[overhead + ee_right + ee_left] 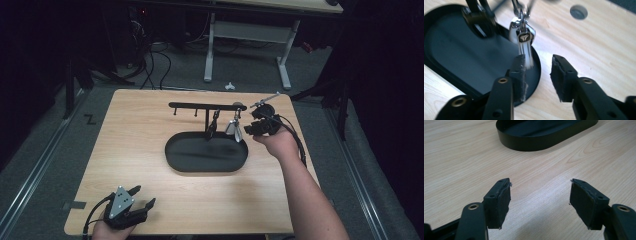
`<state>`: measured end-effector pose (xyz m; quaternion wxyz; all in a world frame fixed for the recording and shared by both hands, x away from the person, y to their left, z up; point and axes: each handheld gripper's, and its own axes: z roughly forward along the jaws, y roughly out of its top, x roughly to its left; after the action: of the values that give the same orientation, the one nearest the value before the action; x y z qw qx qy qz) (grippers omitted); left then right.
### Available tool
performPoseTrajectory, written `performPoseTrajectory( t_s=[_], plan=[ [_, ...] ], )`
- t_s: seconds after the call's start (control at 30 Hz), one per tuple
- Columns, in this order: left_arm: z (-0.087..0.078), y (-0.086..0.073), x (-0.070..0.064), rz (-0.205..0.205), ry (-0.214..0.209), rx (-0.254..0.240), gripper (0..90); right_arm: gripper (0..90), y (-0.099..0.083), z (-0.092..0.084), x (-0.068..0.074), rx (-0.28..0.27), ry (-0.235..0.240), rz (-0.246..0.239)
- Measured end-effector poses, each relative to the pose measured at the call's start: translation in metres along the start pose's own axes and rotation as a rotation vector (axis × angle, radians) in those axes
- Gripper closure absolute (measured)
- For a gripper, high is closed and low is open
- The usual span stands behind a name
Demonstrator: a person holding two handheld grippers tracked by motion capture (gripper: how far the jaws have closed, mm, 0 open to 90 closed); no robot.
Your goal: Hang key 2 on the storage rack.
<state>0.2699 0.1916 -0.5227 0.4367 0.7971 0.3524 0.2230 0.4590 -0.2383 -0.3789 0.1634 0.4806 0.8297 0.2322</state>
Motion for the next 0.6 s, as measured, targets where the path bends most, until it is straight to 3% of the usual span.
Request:
performPoseTrajectory(
  t_s=[0.37,0.47,0.6],
  plan=[
    [0.005,0.001,-0.003,0.009,-0.007,0.006,33.5,47.3,-0.049,0.022,0.002,0.037,0.009,-0.001],
    [0.006,0.002,-0.003,0.010,-0.010,0.004,33.5,46.7,-0.064,0.023,0.003,-0.024,0.026,0.017],
    [0.008,0.004,-0.003,0.005,-0.020,-0.007,33.5,44.8,-0.085,0.026,0.007,-0.058,-0.023,-0.003]
  ],
)
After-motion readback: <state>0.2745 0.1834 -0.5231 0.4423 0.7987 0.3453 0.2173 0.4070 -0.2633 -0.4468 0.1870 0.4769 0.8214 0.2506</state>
